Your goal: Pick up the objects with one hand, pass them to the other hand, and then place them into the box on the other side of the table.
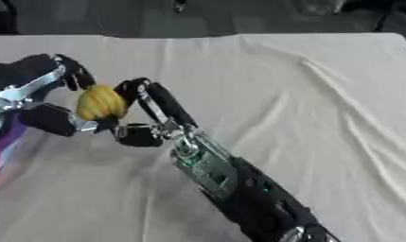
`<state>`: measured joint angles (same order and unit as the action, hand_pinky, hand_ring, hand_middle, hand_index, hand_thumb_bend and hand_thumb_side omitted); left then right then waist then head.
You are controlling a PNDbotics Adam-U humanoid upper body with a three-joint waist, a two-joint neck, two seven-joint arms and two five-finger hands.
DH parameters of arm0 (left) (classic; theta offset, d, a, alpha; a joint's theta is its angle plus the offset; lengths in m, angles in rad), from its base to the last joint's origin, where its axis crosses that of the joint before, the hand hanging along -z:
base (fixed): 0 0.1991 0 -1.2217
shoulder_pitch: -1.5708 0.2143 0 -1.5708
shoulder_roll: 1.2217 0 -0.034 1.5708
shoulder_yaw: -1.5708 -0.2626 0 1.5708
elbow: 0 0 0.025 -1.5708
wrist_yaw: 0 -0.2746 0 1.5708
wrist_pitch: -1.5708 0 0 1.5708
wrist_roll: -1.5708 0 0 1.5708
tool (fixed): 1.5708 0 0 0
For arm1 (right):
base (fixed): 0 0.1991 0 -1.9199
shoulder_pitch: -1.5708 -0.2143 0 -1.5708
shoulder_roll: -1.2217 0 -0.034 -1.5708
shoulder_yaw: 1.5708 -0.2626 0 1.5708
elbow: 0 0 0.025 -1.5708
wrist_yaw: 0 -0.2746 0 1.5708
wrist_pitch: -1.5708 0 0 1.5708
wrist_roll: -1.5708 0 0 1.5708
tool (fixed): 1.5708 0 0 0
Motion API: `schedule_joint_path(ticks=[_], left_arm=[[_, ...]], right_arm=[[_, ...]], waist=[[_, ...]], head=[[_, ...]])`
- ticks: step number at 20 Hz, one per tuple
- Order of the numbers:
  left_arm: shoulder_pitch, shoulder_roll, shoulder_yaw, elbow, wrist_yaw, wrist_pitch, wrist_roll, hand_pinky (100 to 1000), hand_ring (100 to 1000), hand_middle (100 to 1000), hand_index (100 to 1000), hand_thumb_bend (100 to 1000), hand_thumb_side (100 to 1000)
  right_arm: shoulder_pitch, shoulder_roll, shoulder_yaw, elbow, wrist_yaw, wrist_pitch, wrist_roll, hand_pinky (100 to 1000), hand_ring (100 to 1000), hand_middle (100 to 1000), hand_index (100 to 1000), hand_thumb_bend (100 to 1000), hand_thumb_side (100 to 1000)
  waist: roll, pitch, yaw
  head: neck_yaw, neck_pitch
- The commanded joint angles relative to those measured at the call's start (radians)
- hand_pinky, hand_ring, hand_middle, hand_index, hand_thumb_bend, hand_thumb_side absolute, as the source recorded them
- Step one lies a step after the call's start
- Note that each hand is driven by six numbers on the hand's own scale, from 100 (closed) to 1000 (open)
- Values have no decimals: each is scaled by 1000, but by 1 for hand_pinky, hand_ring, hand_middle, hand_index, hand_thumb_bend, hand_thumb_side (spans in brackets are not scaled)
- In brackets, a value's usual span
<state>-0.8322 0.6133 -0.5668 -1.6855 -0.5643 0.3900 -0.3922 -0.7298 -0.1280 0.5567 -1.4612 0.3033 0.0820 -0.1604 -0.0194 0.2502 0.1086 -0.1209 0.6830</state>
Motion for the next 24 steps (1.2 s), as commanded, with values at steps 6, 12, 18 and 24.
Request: schedule_joint_path(ticks=[6, 12, 18, 24], left_arm=[[-12, 6, 15, -9, 55, -1, 78, 695, 560, 486, 551, 362, 320], [-8, 4, 15, -6, 76, 2, 110, 691, 534, 446, 488, 274, 267], [-2, 4, 20, -2, 84, 12, 115, 686, 521, 412, 439, 219, 122], [9, 18, 34, 9, 68, 16, 106, 679, 501, 374, 396, 213, 100]], right_arm=[[-10, -3, -2, -9, 4, -7, 5, 788, 619, 474, 553, 100, 100], [-9, -5, -1, -6, 18, -6, 23, 793, 625, 479, 559, 100, 100], [-7, -8, 0, -6, 37, -10, 50, 793, 646, 505, 595, 202, 100], [-12, -15, -4, -19, 140, -17, 136, 856, 825, 790, 867, 577, 320]], waist=[[13, -14, -2], [13, -15, -3], [11, -15, -4], [11, -16, -6]], head=[[4, -5], [6, -9], [8, -3], [8, 6]])
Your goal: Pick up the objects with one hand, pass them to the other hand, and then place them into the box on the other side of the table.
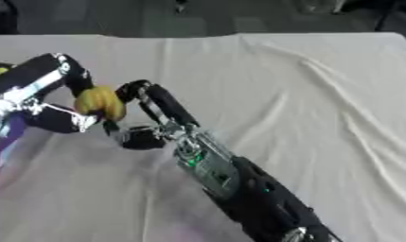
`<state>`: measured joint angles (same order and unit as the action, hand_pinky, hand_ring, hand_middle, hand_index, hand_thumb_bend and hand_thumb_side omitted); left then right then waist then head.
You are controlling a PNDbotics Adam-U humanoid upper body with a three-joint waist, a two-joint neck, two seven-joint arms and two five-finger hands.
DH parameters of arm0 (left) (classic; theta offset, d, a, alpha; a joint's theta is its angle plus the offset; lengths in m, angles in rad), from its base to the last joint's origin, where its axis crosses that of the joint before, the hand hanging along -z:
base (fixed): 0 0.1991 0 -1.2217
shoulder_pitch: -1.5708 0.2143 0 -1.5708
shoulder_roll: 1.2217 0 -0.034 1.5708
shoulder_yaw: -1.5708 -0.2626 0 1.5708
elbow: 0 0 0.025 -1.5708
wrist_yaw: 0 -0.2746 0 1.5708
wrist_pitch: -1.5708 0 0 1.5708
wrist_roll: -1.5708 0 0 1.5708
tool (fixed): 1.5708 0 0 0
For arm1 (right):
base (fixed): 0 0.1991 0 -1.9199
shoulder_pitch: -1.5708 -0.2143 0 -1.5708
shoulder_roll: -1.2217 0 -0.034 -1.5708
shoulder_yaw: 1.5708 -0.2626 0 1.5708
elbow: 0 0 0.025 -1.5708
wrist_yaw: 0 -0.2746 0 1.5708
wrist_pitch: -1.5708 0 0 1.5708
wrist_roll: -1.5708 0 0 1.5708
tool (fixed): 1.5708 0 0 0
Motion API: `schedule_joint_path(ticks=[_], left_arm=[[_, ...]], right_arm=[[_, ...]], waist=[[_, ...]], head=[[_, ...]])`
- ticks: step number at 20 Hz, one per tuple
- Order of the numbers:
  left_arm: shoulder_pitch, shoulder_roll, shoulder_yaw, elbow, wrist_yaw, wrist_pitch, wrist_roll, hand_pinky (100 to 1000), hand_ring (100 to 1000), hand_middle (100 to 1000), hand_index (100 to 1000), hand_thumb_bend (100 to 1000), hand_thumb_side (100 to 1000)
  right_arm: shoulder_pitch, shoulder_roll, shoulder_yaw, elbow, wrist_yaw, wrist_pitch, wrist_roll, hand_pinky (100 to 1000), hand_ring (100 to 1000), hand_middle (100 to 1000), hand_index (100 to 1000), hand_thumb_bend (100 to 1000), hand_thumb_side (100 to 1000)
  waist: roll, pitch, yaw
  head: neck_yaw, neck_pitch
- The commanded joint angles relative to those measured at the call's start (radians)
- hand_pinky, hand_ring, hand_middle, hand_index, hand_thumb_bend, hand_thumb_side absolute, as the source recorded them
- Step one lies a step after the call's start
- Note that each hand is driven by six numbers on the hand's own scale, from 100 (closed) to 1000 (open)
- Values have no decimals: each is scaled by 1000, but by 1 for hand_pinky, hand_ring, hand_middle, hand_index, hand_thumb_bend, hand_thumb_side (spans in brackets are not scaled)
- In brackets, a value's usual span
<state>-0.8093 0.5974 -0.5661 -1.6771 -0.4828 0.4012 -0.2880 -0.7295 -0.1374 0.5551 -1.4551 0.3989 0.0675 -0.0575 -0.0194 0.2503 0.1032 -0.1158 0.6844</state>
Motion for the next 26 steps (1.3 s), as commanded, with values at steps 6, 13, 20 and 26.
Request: schedule_joint_path(ticks=[6, 13, 20, 26], left_arm=[[24, 86, 70, -25, -27, 10, -10, 680, 501, 367, 390, 217, 100], [125, 189, 198, -117, 21, 39, 25, 693, 505, 360, 383, 209, 100], [289, 309, 419, -171, 112, 92, 153, 705, 520, 374, 388, 225, 100], [354, 347, 515, -46, 125, 88, 207, 708, 534, 385, 398, 231, 100]], right_arm=[[-18, -14, -14, -40, 111, 26, 55, 874, 862, 836, 897, 557, 469], [-20, -38, -23, -75, 95, 62, 52, 870, 856, 831, 886, 506, 487], [-9, -97, -60, -160, 29, 128, 34, 861, 839, 817, 875, 479, 425], [5, -124, -82, -221, -44, 155, 2, 856, 826, 807, 865, 480, 388]], waist=[[12, -19, -4], [5, -19, -6], [-2, -12, 2], [-9, -12, 2]], head=[[-3, 6], [-8, 20], [32, 8], [91, -2]])
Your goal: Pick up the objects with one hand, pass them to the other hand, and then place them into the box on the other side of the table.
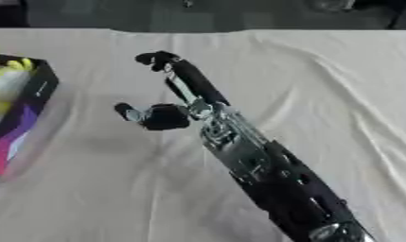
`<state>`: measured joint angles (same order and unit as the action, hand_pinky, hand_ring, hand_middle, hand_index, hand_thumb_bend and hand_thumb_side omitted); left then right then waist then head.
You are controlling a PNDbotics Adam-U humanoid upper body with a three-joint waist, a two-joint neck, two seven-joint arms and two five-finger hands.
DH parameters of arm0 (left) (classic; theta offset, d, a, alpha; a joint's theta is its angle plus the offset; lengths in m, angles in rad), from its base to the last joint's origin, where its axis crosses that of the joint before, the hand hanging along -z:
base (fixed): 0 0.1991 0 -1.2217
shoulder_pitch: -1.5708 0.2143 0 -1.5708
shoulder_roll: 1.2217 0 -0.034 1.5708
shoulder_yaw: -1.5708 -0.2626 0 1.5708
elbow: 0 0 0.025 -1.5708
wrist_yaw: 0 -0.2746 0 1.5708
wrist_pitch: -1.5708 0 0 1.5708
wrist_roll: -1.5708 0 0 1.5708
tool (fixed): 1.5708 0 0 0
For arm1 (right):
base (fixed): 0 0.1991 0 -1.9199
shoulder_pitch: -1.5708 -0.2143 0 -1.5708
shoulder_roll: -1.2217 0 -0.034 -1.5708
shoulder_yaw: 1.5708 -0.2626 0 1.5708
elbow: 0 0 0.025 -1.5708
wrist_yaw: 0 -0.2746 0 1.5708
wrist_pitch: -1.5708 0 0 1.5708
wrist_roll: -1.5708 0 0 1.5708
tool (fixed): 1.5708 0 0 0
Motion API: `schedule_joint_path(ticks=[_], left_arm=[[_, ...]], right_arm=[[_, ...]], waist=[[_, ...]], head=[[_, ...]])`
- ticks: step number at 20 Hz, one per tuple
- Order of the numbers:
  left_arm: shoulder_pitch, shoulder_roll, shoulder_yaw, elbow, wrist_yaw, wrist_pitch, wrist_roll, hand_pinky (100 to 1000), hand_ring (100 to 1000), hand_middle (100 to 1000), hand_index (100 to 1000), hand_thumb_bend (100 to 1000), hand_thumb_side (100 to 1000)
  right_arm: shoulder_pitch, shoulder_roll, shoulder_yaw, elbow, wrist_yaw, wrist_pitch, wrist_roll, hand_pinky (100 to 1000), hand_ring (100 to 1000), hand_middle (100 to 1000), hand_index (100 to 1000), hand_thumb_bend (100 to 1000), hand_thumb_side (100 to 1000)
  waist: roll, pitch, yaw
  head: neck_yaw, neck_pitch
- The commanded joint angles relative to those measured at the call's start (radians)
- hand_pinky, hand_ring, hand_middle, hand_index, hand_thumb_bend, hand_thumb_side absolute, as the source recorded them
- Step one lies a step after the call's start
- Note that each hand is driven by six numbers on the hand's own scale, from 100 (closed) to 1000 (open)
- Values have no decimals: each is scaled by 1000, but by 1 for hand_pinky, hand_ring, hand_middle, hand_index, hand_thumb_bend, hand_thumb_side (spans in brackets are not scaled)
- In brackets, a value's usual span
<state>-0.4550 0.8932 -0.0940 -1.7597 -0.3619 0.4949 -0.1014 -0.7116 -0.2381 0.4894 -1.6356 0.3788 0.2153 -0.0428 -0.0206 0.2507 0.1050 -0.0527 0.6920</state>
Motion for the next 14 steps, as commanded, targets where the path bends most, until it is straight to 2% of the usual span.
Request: schedule_joint_path(ticks=[1, 4, 8, 12, 14], left_arm=[[4, 54, 48, 57, 6, -10, 24, 709, 536, 387, 400, 230, 100], [4, 52, 58, 108, 14, -28, 31, 712, 539, 391, 405, 231, 100], [-18, 42, 58, 193, 2, -54, 25, 733, 554, 431, 471, 329, 100], [-50, 22, 50, 275, -16, -91, 3, 741, 576, 471, 522, 412, 100], [-64, 14, 45, 315, -37, -107, -13, 755, 607, 511, 587, 534, 159]], right_arm=[[-15, -27, -19, -49, -30, 9, -18, 856, 826, 806, 865, 480, 384], [-20, -33, -28, -70, -43, 11, -28, 855, 824, 805, 864, 480, 379], [-26, -36, -43, -97, -59, 18, -42, 854, 822, 803, 863, 475, 369], [-25, -43, -58, -114, -73, 28, -60, 853, 819, 802, 862, 476, 363], [-24, -46, -63, -119, -79, 31, -69, 854, 816, 801, 861, 477, 362]], waist=[[-10, -13, 0], [-15, -13, -1], [-33, -13, -3], [-48, -11, -6], [-55, -10, -7]], head=[[44, -11], [86, -21], [140, -45], [150, -56], [151, -57]])
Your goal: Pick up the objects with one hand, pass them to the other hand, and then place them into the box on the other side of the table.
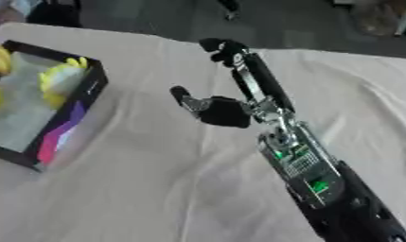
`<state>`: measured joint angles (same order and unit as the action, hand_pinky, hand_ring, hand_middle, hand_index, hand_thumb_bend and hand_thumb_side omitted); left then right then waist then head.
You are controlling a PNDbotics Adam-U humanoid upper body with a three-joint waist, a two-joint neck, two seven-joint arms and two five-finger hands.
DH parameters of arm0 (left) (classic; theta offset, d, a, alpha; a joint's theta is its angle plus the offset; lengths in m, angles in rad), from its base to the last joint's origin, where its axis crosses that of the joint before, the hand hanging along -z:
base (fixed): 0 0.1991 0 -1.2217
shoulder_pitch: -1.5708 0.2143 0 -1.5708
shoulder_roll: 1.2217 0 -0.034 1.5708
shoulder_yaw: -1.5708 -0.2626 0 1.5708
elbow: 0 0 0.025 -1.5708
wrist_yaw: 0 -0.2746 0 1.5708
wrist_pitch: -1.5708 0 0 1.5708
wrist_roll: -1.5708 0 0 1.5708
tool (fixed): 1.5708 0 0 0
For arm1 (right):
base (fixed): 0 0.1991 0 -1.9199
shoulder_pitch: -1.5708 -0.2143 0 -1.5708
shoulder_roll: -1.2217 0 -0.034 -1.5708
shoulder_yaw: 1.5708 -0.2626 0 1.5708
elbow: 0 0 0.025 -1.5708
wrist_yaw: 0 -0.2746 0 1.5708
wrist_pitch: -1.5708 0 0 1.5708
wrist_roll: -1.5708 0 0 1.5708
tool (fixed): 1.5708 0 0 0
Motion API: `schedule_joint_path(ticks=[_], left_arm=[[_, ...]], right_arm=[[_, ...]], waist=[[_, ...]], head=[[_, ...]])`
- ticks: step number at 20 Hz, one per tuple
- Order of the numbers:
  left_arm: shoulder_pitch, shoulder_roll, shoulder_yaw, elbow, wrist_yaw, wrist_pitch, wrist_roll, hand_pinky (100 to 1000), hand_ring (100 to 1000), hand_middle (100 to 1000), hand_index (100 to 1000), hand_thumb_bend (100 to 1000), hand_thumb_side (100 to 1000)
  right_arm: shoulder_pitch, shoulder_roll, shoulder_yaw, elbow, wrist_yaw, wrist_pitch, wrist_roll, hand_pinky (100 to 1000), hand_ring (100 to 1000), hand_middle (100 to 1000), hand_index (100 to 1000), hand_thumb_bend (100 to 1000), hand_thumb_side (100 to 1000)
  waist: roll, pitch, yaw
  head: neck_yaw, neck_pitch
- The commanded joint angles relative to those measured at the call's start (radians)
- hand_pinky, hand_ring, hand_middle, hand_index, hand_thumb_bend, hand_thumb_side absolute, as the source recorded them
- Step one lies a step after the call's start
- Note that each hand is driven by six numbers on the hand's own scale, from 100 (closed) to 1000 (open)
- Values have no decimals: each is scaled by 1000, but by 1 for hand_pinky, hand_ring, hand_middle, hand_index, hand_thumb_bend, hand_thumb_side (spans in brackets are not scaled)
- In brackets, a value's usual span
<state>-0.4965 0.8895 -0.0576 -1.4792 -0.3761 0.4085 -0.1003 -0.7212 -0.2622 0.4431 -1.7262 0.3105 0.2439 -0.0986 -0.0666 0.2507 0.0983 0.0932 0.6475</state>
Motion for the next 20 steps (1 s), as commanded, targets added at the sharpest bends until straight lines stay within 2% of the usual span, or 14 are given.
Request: schedule_joint_path(ticks=[1, 2, 3, 5, 7, 12, 14, 15, 16, 17, 19, 20], left_arm=[[-28, 15, 7, 53, -37, -27, -24, 765, 629, 534, 623, 594, 197], [-33, 11, 5, 70, -53, -35, -33, 772, 649, 552, 651, 646, 241], [-37, 7, 4, 84, -69, -41, -42, 798, 714, 625, 733, 809, 354], [-44, 1, 1, 105, -107, -51, -58, 822, 772, 706, 810, 958, 411], [-49, -4, 1, 119, -146, -60, -73, 830, 794, 748, 868, 1000, 412], [-40, -5, 15, 122, -162, -93, -136, 835, 802, 773, 869, 1000, 460], [-37, -7, 27, 114, -153, -93, -127, 837, 798, 772, 856, 1000, 508], [-36, -9, 33, 103, -140, -94, -114, 842, 797, 769, 846, 1000, 551], [-35, -12, 39, 88, -114, -101, -96, 846, 795, 768, 841, 935, 606], [-32, -15, 48, 68, -73, -112, -72, 841, 781, 755, 825, 725, 669], [-20, -20, 66, 16, 38, -145, 5, 822, 756, 732, 807, 643, 654], [-12, -24, 76, -14, 92, -169, 52, 791, 717, 704, 784, 611, 594]], right_arm=[[-14, -23, -18, -30, -13, 4, -16, 854, 817, 801, 861, 479, 363], [-14, -25, -18, -31, -14, 5, -17, 854, 817, 801, 861, 480, 363], [-14, -27, -19, -32, -14, 6, -18, 853, 817, 801, 861, 480, 363], [-14, -30, -21, -34, -15, 7, -20, 854, 816, 800, 861, 481, 362], [-14, -32, -23, -36, -16, 8, -22, 853, 816, 800, 862, 479, 361], [-13, -40, -29, -38, -17, 9, -30, 853, 816, 800, 864, 475, 360], [-12, -43, -31, -39, -16, 9, -33, 854, 817, 802, 865, 454, 373], [-11, -43, -33, -39, -18, 10, -36, 855, 818, 803, 866, 400, 414], [-8, -44, -37, -40, -23, 12, -42, 856, 821, 807, 869, 330, 459], [-5, -45, -43, -40, -32, 15, -50, 859, 824, 811, 874, 219, 518], [2, -49, -57, -40, -53, 23, -68, 864, 829, 817, 883, 100, 628], [5, -51, -64, -39, -64, 25, -74, 864, 831, 821, 888, 100, 649]], waist=[[-12, -9, -1], [-15, -9, -1], [-16, -8, -2], [-19, -7, -3], [-19, -7, -3], [-16, -9, -7], [-14, -10, -9], [-12, -11, -10], [-10, -12, -11], [-8, -14, -11], [-5, -17, -12], [-3, -19, -14]], head=[[7, -14], [9, -15], [10, -16], [8, -15], [2, -12], [-20, -6], [-32, -1], [-45, 3], [-62, 8], [-85, 15], [-136, 31], [-159, 39]])
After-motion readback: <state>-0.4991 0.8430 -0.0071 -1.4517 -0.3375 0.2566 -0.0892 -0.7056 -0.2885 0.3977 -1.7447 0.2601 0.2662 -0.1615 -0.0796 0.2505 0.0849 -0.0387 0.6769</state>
